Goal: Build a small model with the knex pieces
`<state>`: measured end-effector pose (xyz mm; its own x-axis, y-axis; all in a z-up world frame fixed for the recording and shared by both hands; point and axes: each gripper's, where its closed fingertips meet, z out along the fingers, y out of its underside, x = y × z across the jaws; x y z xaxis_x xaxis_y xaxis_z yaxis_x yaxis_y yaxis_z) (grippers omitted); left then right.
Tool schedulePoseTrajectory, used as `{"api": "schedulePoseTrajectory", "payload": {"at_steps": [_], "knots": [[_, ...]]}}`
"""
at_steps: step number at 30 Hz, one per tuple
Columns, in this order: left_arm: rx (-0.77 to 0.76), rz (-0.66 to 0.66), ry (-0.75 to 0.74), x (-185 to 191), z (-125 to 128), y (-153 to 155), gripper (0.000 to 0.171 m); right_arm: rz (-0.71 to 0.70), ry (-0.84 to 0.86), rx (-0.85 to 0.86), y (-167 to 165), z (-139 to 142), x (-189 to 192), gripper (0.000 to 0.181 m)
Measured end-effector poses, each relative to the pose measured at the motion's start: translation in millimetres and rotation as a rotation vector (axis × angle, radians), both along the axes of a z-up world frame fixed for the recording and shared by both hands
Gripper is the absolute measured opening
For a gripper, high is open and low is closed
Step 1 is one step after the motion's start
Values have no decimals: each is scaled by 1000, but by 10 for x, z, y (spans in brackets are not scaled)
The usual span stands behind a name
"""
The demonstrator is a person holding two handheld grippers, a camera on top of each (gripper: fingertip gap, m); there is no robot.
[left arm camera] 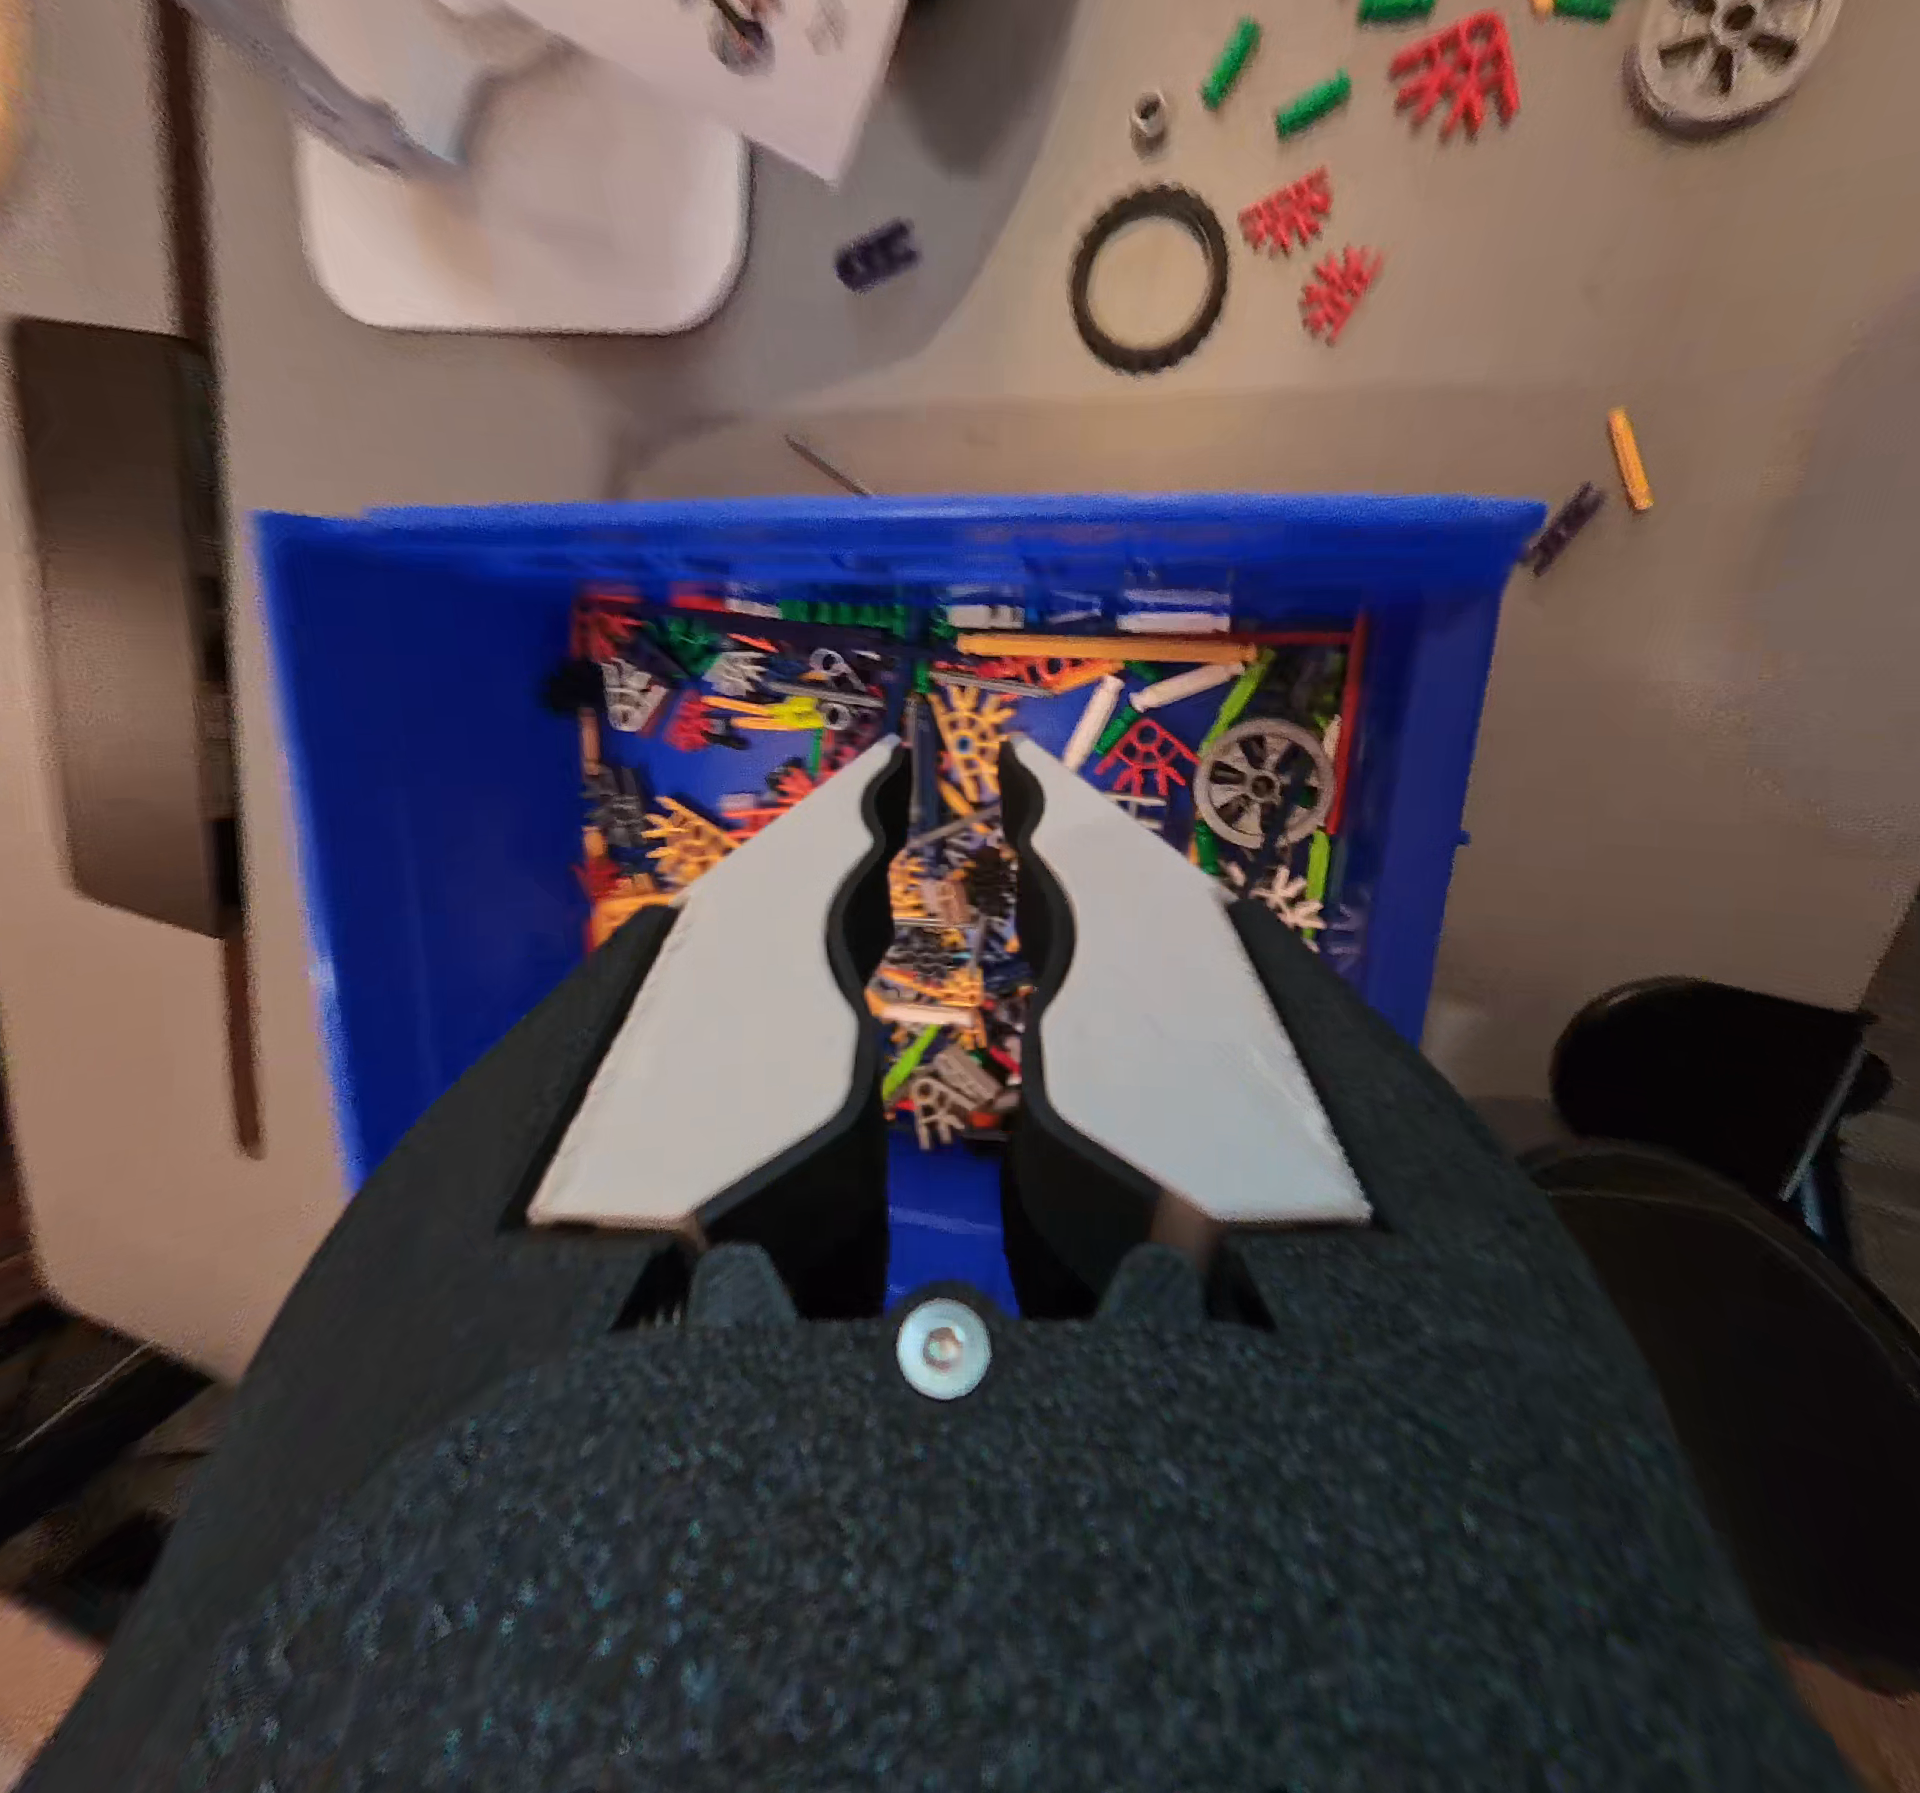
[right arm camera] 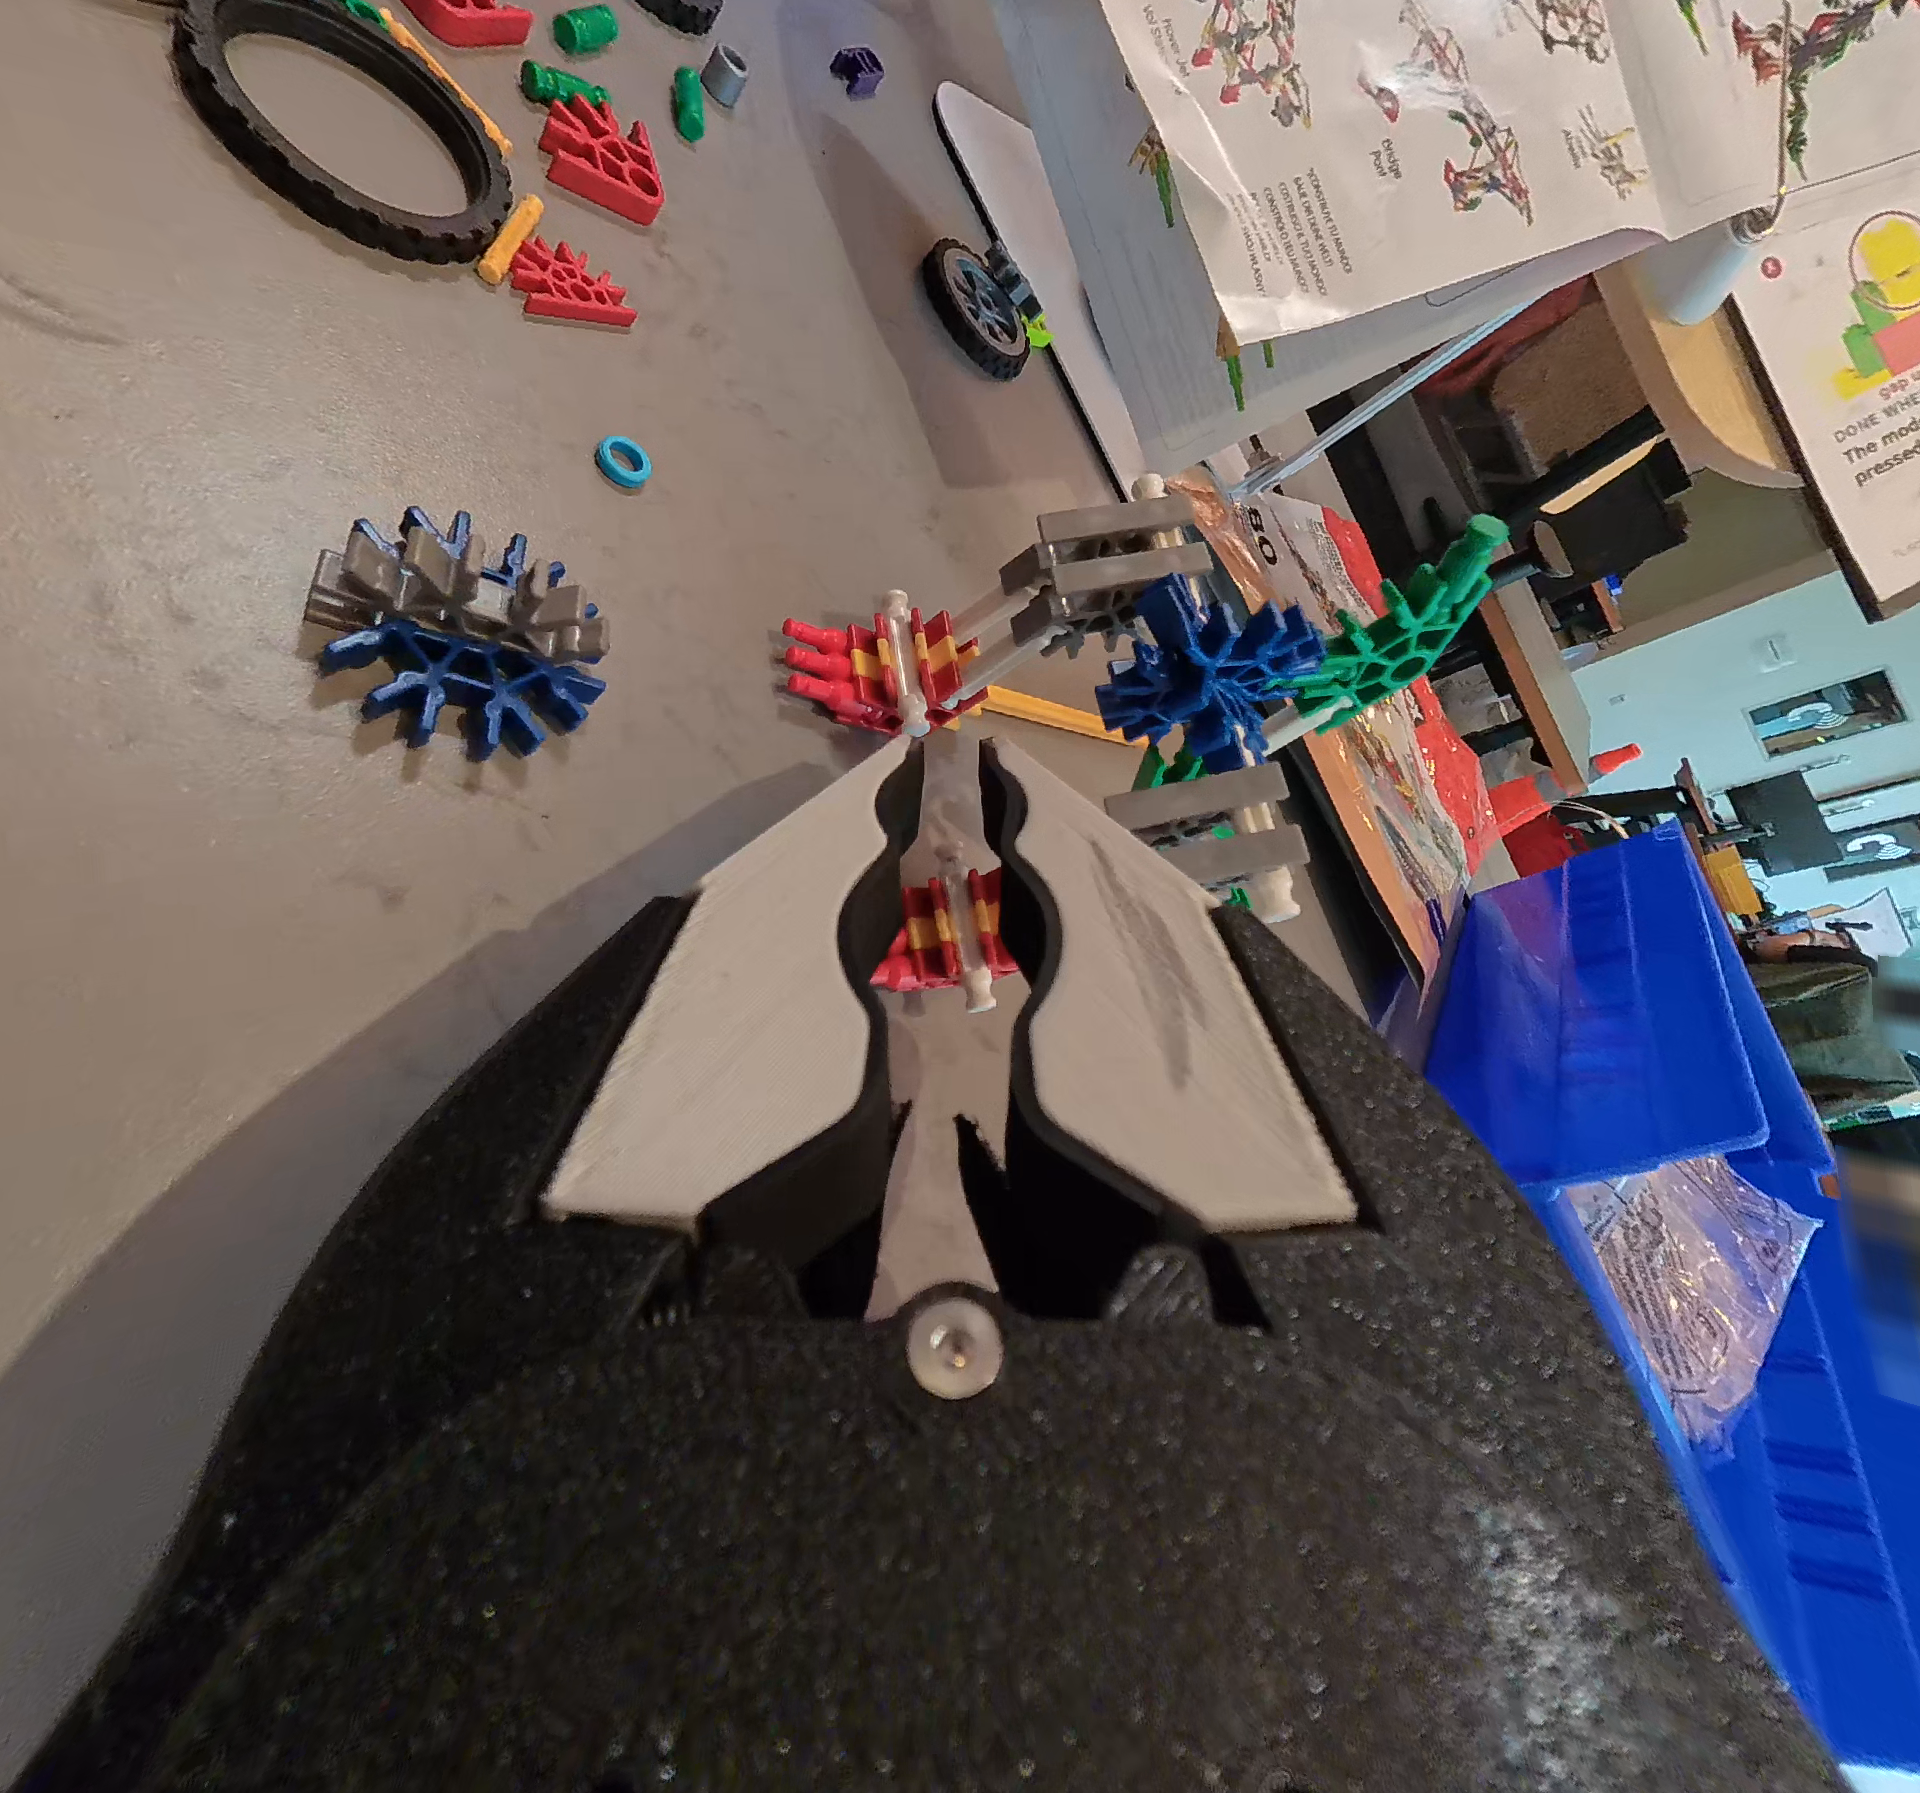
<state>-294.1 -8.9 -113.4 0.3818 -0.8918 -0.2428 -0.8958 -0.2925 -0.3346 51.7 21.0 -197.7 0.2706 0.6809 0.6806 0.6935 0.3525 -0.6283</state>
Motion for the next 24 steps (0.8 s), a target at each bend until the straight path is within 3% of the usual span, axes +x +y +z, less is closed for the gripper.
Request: {"api": "schedulePoseTrajectory", "payload": {"at_steps": [5,9,16,24], "knots": [[-137,-58,3,56,-563,-195,14,-11,-7,2,17,-10,4,10],[-194,-75,-7,110,-810,-241,12,-16,-10,4,22,-14,6,10],[-243,-69,5,73,-1034,-244,11,-16,-9,4,25,-14,7,10],[-267,-47,-19,18,-1033,-184,10,-16,-7,3,23,-11,6,10]]}}
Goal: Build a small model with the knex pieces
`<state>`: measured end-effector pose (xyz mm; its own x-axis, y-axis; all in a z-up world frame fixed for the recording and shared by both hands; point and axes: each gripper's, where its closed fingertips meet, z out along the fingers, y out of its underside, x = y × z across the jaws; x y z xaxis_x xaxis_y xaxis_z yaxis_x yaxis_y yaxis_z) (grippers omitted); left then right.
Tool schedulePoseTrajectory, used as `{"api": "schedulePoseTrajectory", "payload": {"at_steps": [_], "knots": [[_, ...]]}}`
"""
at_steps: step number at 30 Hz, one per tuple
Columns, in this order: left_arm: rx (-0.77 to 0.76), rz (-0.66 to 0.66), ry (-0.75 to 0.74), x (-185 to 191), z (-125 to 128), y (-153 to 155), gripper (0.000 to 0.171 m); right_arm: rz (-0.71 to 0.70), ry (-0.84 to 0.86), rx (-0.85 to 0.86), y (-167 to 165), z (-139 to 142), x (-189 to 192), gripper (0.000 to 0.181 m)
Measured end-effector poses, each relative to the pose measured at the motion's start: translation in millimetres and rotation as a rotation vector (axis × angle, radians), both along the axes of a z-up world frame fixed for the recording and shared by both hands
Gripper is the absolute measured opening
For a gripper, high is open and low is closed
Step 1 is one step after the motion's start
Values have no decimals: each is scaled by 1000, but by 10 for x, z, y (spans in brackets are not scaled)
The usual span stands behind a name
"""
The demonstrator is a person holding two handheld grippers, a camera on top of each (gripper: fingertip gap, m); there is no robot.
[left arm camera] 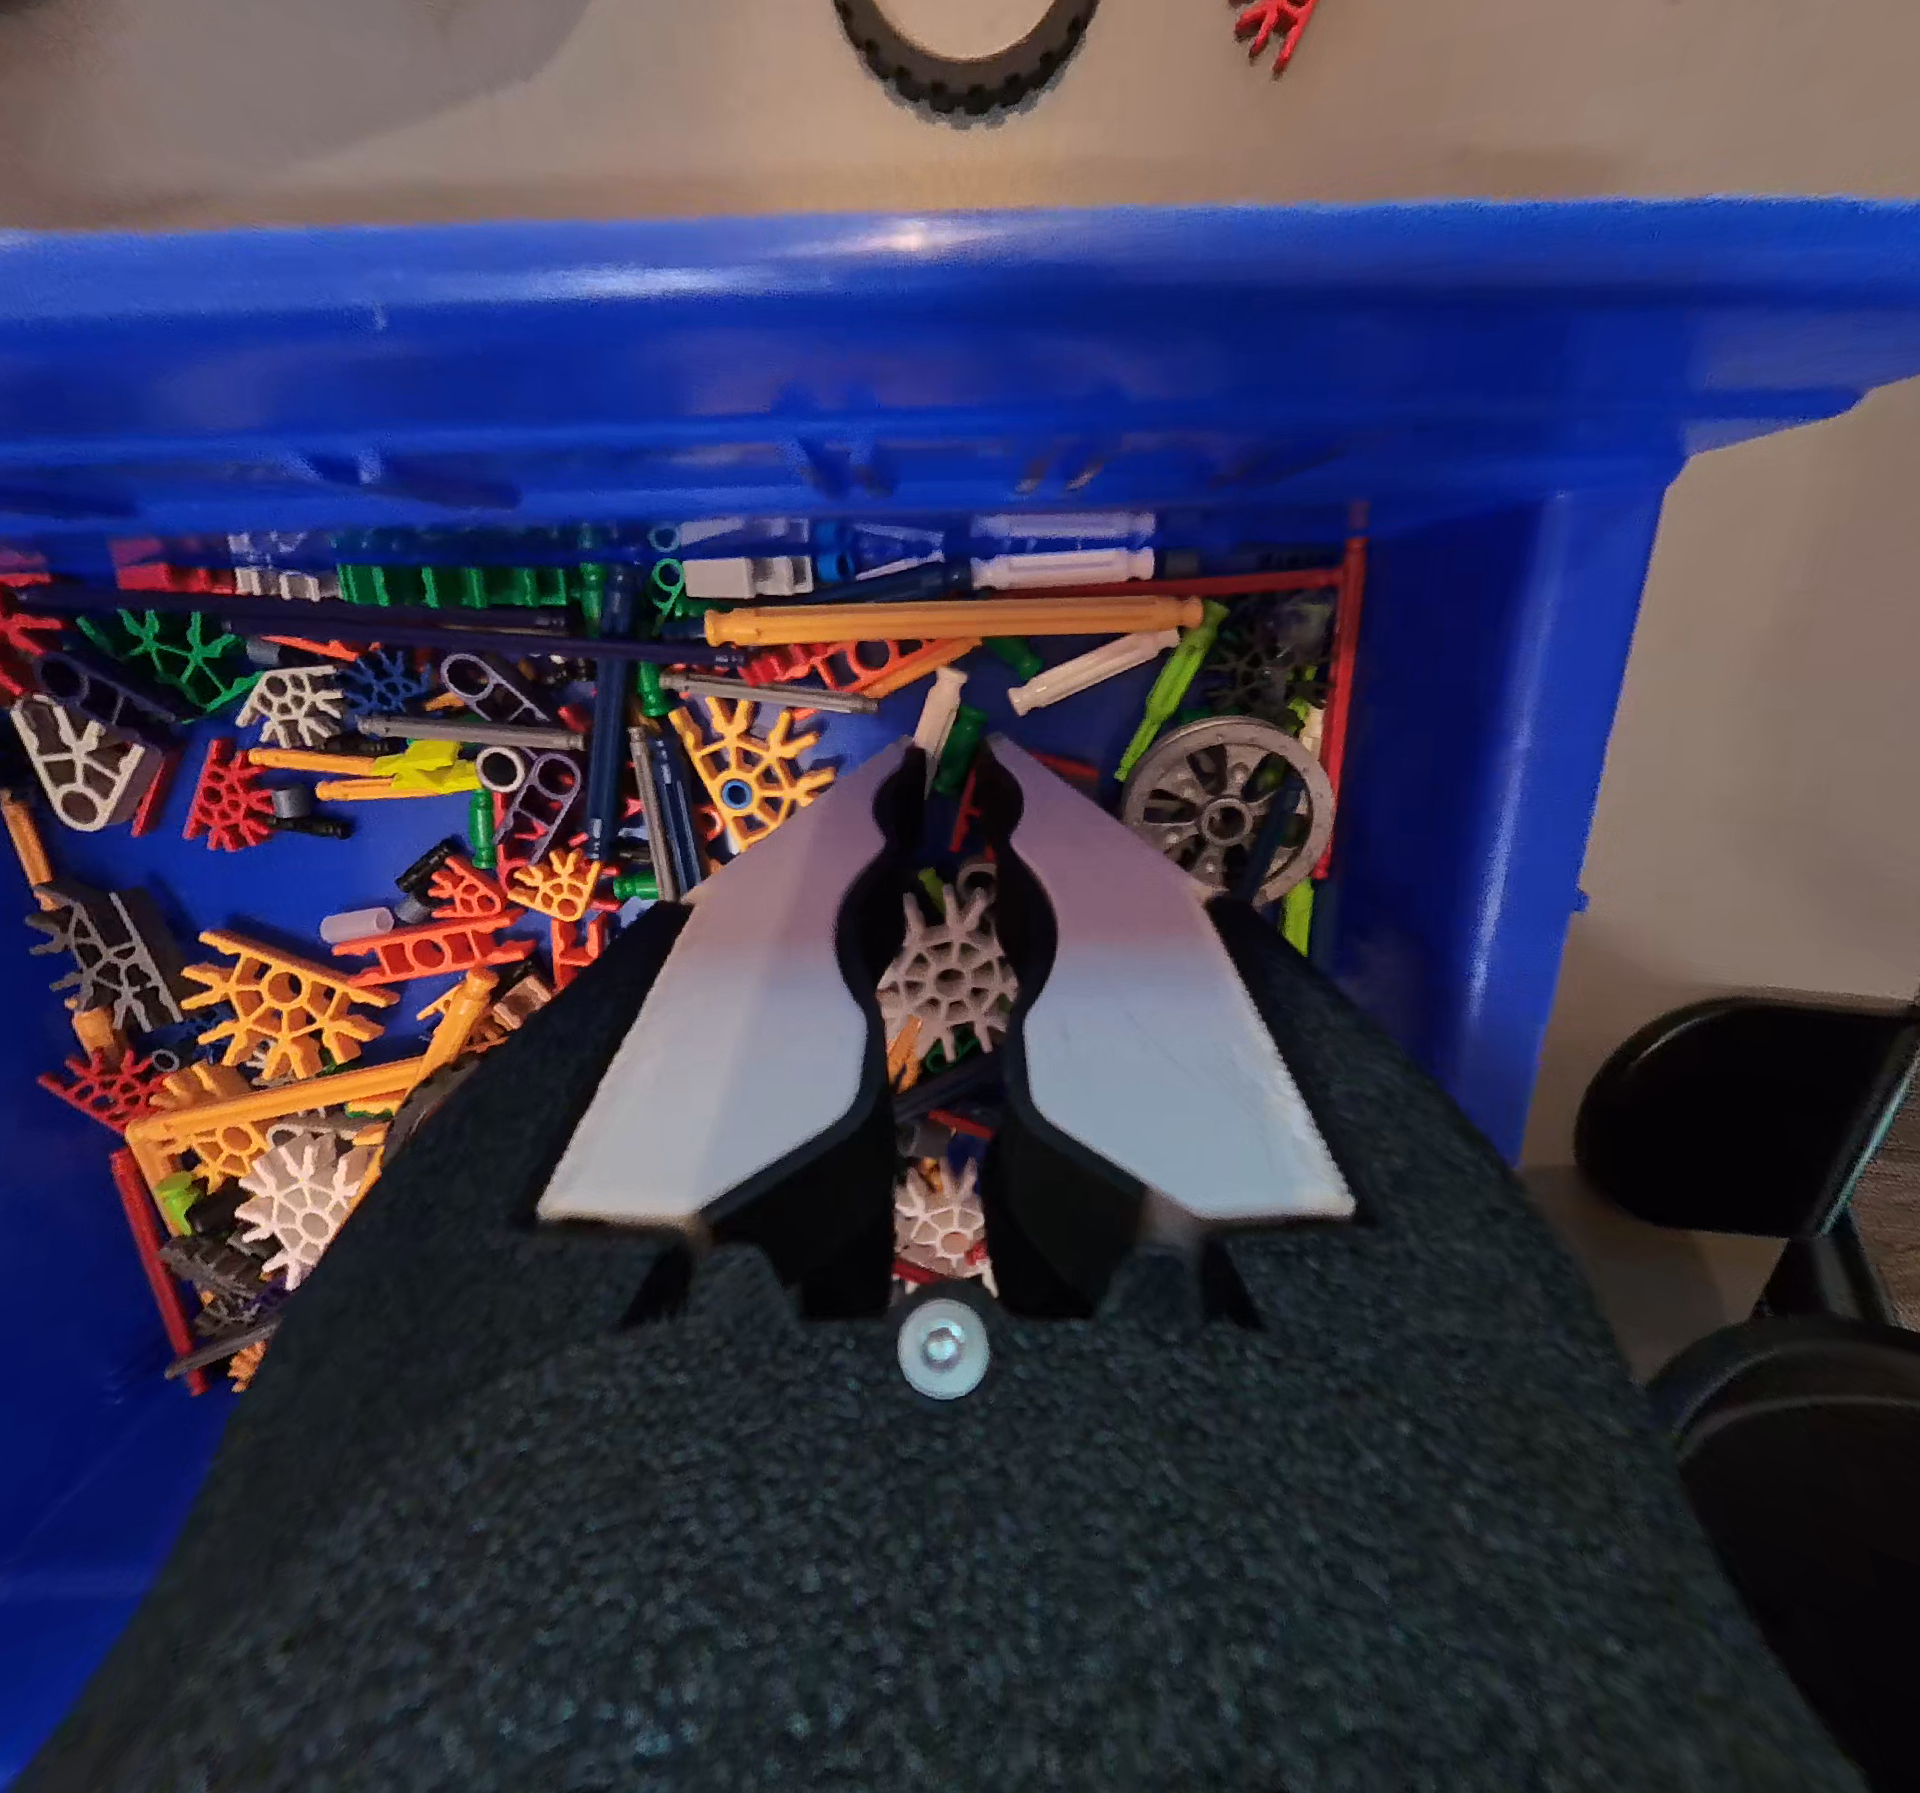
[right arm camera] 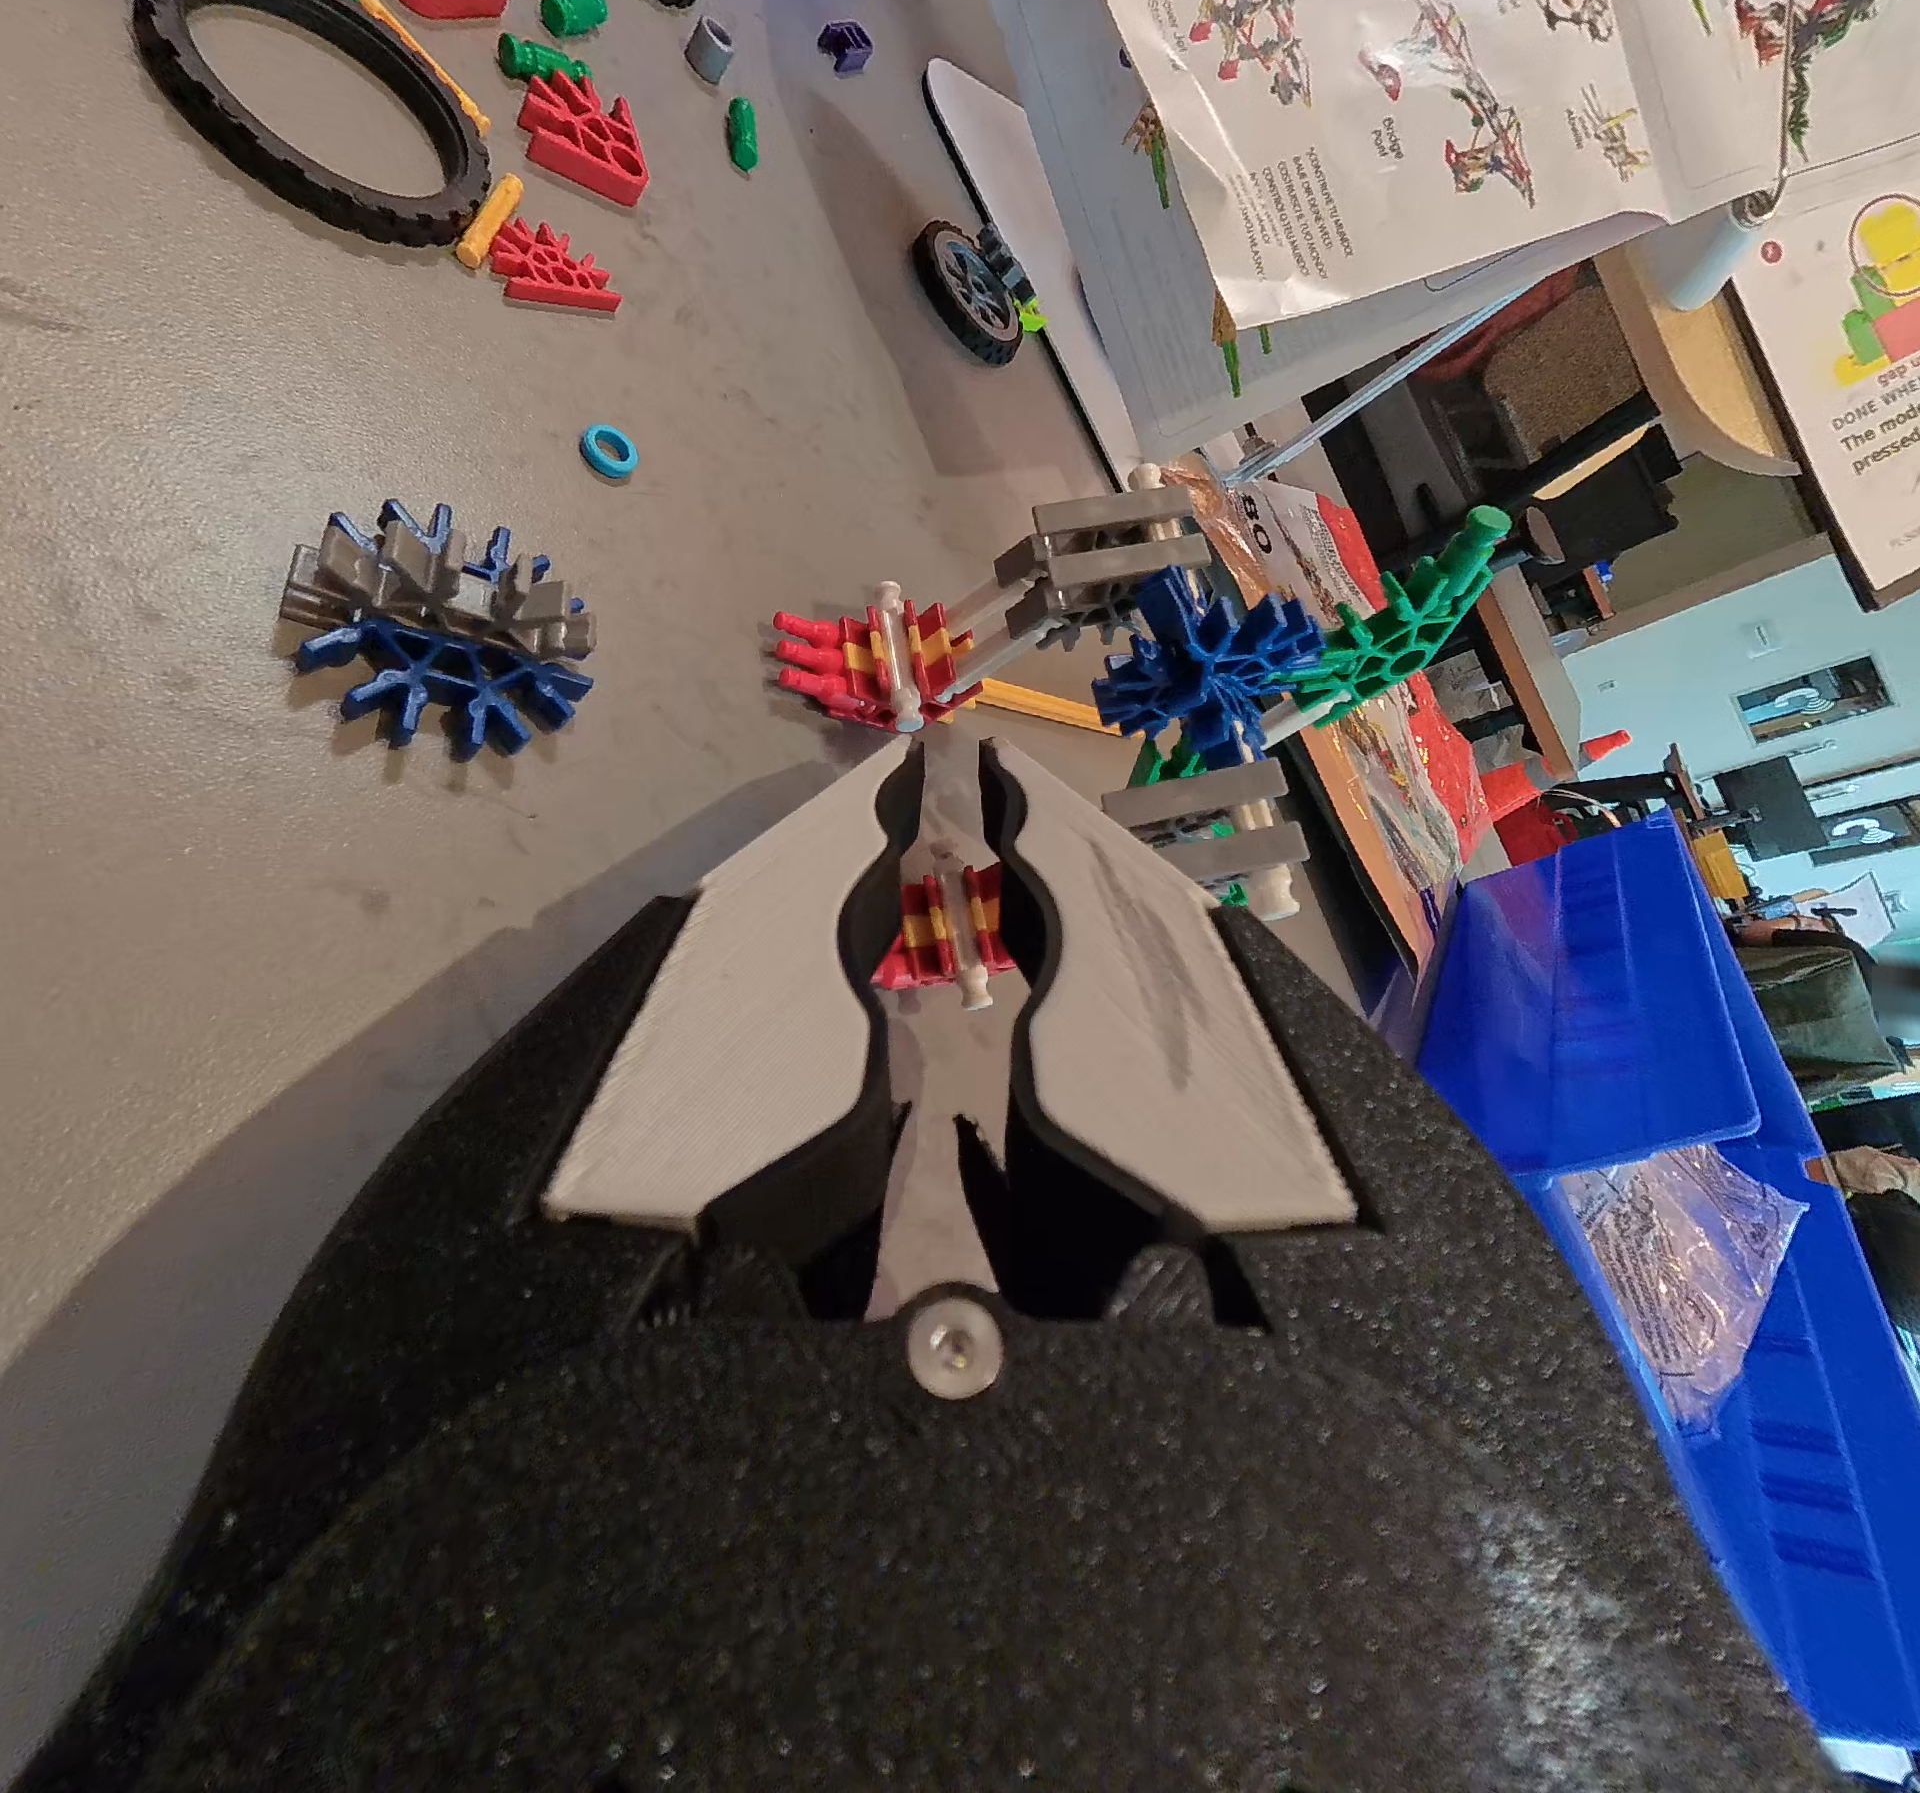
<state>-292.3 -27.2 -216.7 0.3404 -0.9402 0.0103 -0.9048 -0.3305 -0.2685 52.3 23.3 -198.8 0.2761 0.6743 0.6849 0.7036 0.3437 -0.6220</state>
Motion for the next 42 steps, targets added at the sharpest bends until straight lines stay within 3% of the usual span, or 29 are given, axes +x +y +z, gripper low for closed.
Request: {"api": "schedulePoseTrajectory", "payload": {"at_steps": [12,20,42], "knots": [[-11,-19,9,20,-13,-44,8,2,3,-1,-3,4,-2,10],[66,3,47,-41,23,97,11,3,6,0,-5,10,-2,10],[-5,-10,45,31,-58,-50,8,4,8,-2,-5,13,0,10]]}}
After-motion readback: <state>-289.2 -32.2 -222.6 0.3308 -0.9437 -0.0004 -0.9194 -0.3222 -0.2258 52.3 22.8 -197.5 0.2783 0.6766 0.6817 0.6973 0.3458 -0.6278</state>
